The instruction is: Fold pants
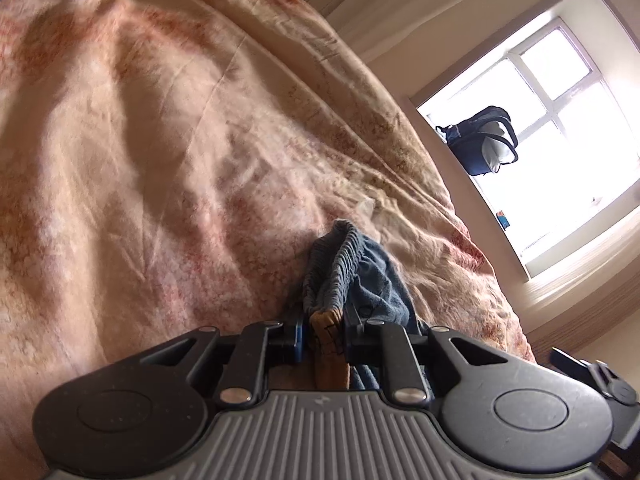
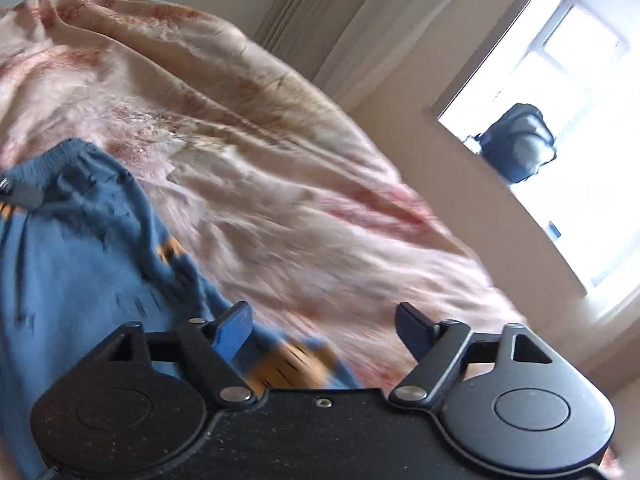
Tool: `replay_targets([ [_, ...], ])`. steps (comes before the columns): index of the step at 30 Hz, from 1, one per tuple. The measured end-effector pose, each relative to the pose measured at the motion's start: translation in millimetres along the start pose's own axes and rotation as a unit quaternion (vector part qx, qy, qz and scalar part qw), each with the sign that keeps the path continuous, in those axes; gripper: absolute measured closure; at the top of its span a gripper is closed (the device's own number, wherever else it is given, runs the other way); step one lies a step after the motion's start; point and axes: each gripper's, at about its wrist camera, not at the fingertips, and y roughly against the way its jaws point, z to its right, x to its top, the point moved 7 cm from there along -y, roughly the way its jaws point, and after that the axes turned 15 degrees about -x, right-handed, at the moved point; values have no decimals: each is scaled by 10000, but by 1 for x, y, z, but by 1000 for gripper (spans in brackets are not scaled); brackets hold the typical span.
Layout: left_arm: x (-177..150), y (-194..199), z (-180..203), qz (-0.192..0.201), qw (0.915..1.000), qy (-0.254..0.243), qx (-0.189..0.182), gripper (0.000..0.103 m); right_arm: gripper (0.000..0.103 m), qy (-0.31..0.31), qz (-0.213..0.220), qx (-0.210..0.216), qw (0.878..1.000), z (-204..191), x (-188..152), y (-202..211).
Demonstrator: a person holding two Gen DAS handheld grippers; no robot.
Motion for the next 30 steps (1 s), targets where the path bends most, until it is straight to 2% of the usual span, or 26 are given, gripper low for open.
replay_targets([
  [3,2,8,18,125,9991,-401,-25,83,4,-364,171,128,9991,30,-23,38],
  [7,1,20,50,252,9949,-971,-58,83,1,-967,233,458,9940,48,-56,75],
  [10,-1,28,85,334,9869,-1572,-108,83,1,-1460,188,551,9876,55,-75,85],
  [14,-18,32,145,277,9638,-2652,-73,83,1,-2361,67,551,9702,79,-97,81],
  [16,-33,24,178,170,9530,-3025,10,83,1,-2709,-144,625,9605,94,-109,73],
  [18,-52,15,210,63,9425,-3339,84,83,1,-3009,-147,680,9511,114,-121,72],
  [21,-90,-3,255,-149,9215,-3878,137,83,1,-3467,-94,675,9355,147,-136,71],
  [23,-121,-18,276,-384,9070,-4192,84,82,1,-3845,-34,746,9201,167,-146,69],
  [26,-172,-41,296,-778,8849,-4592,-11,82,1,-4478,-16,1075,8877,191,-163,65],
  [30,-237,-70,299,-1411,8641,-4831,-71,81,1,-4995,-226,1407,8545,206,-182,54],
])
